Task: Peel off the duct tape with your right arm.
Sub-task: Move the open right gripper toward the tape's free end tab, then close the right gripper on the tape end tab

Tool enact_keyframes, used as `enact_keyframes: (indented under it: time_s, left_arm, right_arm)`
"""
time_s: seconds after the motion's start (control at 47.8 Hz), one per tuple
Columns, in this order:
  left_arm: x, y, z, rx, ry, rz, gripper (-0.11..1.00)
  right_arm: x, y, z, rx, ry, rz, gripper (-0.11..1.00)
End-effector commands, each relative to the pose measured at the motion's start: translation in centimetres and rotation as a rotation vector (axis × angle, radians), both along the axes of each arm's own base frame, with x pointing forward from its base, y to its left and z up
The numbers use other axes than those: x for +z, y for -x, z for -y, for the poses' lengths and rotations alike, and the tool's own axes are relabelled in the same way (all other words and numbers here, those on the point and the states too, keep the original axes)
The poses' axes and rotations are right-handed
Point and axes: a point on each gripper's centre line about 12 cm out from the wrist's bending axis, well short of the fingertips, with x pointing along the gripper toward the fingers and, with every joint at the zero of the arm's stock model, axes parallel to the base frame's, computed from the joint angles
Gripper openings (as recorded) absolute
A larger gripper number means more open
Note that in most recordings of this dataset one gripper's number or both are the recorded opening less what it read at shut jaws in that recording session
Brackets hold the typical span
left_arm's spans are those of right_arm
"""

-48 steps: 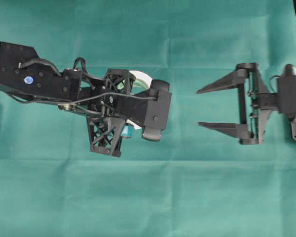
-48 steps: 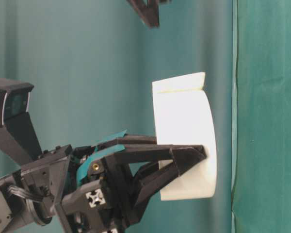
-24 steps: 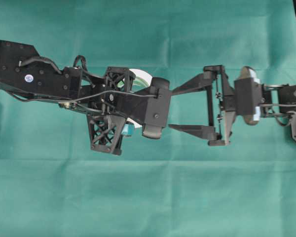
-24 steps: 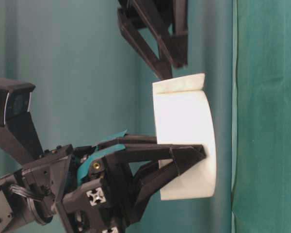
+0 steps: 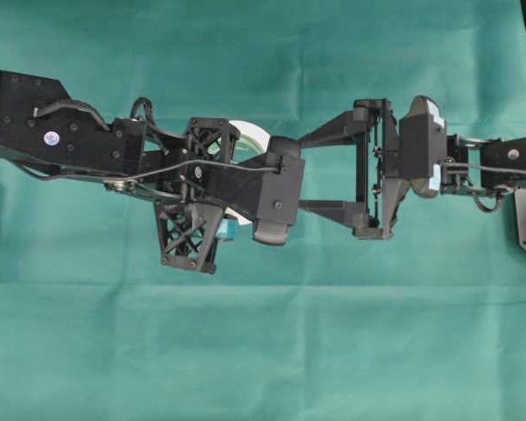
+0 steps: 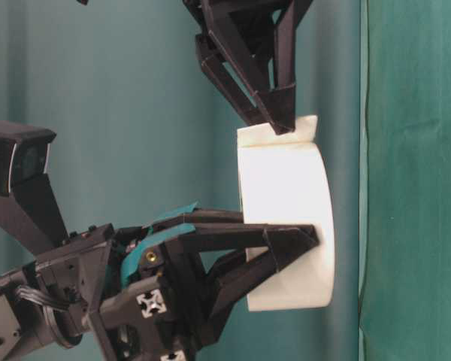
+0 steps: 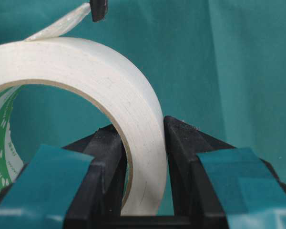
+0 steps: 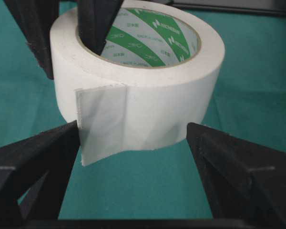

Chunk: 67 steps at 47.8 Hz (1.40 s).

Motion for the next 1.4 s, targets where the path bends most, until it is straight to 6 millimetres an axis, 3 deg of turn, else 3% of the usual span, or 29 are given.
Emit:
enact_keyframes:
  time_s: [0.0,0.481,1.235,1.318,1.381]
  left_arm:
    - [2.2,0.0,0.4,-0.012,0.001,0.06,0.21]
    - [1.9,0.2,0.6,-0.017,0.001,0.046,0.21]
    - [1.6,0.3,0.6,-0.017,0.0,0.037,0.21]
    - [1.6,0.3,0.6,-0.017,0.0,0.035,0.21]
    - [1.5,0.3,0.6,-0.017,0.0,0.034,0.21]
  right_arm:
    - [0.9,-0.3,0.5,-0.021,-0.008,0.034,0.8]
    - [0.8,-0.2,1.0,-0.044,-0.018,0.032,0.79]
    - [0.3,-0.9,-0.3,-0.001,-0.013,0.022,0.73]
    - [0.4,-0.9,-0.3,-0.001,-0.013,0.023,0.69]
    - [0.4,-0.9,-0.3,-0.001,-0.013,0.025,0.59]
